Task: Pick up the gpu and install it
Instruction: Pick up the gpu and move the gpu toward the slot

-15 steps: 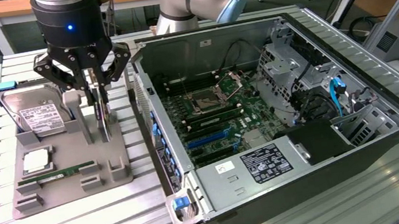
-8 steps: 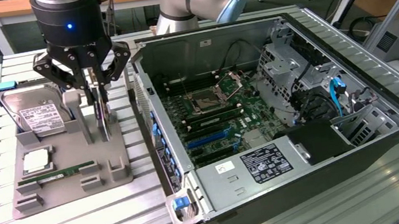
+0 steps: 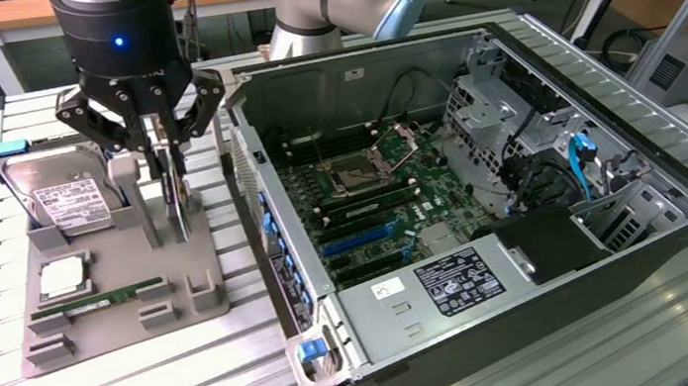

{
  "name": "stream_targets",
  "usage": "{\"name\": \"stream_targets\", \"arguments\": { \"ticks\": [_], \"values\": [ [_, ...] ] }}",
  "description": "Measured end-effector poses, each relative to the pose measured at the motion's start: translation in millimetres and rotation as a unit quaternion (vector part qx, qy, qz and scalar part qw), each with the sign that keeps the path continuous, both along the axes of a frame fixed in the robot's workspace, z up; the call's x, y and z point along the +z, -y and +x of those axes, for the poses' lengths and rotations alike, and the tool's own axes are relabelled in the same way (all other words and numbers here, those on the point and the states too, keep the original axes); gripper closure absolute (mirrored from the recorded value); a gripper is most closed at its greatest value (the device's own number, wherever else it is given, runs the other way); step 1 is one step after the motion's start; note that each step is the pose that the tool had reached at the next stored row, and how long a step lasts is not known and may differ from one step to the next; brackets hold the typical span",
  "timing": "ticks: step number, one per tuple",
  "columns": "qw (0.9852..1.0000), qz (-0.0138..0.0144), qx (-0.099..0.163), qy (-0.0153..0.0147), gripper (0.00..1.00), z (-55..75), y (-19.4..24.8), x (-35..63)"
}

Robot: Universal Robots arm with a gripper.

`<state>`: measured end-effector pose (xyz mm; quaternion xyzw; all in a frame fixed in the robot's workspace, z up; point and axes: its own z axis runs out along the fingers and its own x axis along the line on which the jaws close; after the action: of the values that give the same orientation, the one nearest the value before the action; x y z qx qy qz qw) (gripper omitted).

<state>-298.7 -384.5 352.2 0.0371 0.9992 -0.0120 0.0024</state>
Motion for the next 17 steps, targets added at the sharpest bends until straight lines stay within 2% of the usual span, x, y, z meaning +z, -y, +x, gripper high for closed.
{"name": "stream_targets", "arguments": {
  "ticks": [17],
  "values": [
    [1.0000, 0.0000, 0.000, 0.0000, 0.73, 0.0, 0.0, 6.6]
  ]
}}
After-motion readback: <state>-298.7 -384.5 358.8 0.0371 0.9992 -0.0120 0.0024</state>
